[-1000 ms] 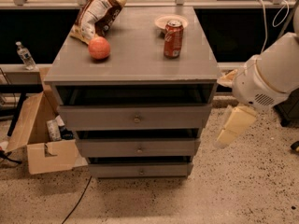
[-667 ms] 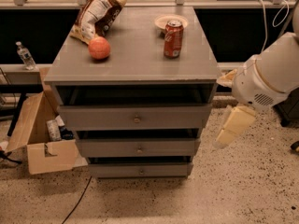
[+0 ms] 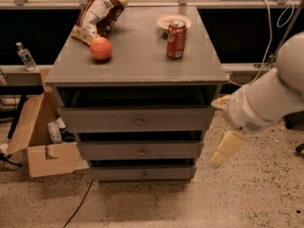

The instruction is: Open bottom drawer

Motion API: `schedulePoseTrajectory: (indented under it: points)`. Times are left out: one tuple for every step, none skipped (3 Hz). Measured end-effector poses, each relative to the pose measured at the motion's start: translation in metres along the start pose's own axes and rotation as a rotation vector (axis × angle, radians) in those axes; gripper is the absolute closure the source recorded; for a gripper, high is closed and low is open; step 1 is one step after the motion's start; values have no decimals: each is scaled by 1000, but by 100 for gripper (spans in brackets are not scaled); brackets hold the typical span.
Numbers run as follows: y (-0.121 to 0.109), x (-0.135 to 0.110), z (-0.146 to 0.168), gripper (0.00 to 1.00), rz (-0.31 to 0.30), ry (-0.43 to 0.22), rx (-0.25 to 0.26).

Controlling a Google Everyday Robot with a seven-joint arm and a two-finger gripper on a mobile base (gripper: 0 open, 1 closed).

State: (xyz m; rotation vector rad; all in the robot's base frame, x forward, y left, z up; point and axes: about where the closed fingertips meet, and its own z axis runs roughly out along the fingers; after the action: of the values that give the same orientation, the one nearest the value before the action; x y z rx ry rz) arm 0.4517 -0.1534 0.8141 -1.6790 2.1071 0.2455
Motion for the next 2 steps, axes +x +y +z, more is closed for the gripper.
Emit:
schedulePoseTrajectory:
  points:
    - [10, 23, 74, 0, -9, -38, -30]
    - [14, 37, 150, 0, -23, -82, -41]
